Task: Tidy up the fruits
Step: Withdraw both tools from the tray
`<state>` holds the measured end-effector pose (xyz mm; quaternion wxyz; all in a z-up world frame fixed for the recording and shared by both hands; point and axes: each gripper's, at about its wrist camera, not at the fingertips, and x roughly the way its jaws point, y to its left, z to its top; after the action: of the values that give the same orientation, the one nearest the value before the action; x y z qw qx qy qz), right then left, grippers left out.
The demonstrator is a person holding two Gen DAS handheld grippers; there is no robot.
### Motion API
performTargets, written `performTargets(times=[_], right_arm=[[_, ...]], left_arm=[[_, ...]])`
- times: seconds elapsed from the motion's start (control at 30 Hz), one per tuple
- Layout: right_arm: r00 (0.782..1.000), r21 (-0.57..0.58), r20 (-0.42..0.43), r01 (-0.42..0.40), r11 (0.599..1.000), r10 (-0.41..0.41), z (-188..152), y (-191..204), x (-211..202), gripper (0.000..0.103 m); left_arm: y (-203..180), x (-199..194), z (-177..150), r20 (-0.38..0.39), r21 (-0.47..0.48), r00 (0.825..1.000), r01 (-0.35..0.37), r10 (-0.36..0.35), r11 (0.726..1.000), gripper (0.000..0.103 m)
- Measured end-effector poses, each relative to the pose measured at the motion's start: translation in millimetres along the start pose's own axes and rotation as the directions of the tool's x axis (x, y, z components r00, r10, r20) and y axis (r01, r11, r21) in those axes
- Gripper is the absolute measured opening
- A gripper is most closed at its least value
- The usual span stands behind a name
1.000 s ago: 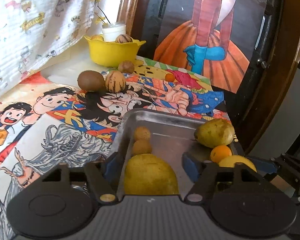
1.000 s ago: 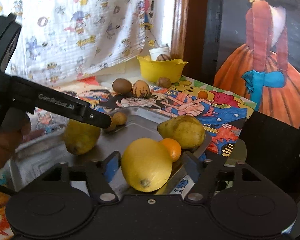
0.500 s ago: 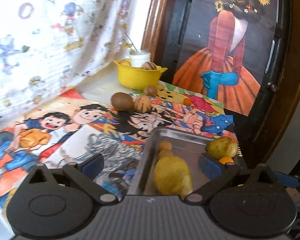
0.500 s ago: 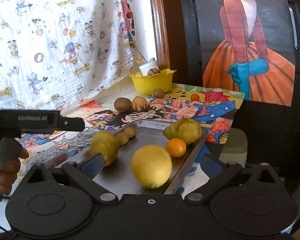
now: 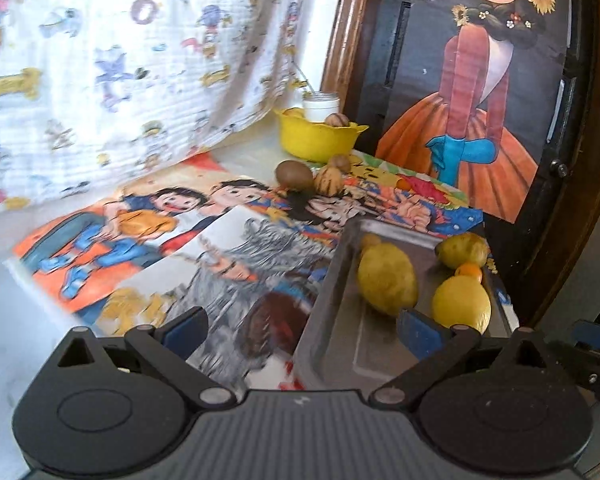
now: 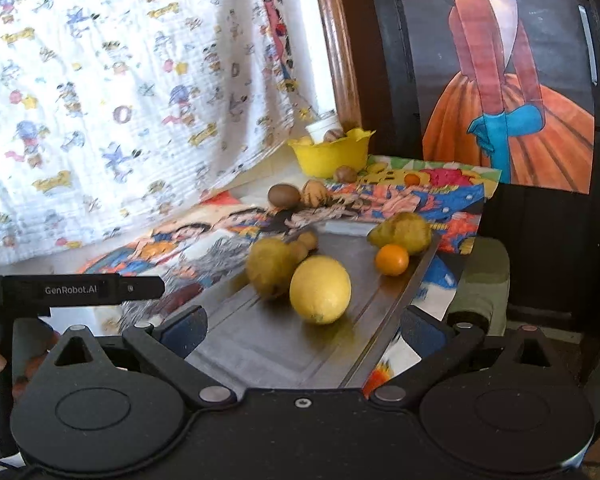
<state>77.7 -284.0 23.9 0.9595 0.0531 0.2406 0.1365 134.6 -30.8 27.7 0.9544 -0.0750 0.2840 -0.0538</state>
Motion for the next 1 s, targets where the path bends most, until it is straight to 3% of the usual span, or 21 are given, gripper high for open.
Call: performTargets(times=[0.4,0.63,0.73,0.9,1.0], right_arm=[[0.986,-0.087,-0.169,-0.020,0.996,0.005,-16,34,-4,0.102],[0.975,-0.120,-0.219,-0.066,0.991,0.039,-14,42,10,0.102],[0.975,-0.094,-0.215,-0.067,0.993,0.045,-13,38,14,0.102],[0.990,-0.043,-0.123,-0.071,0.997,0.065,-8,26,14,0.102],[0.993,-0.005,-0.085,-0.086,0.996,0.085,-1,18,19,0.102]], left_arm=[[15,-38,-22,-0.025,0.056,0.999,-0.042,0.044,0.998,0.103],[16,-41,-25,-0.042,0.094,0.992,-0.115,0.119,0.989,0.103],[18,-39,-23,-0.048,0.094,0.989,-0.138,0.143,0.986,0.103],[26,-34,-20,-0.047,0.086,0.981,-0.182,0.186,0.980,0.103],[35,-30,-14,-0.006,0.043,0.971,-0.238,0.239,0.970,0.103]])
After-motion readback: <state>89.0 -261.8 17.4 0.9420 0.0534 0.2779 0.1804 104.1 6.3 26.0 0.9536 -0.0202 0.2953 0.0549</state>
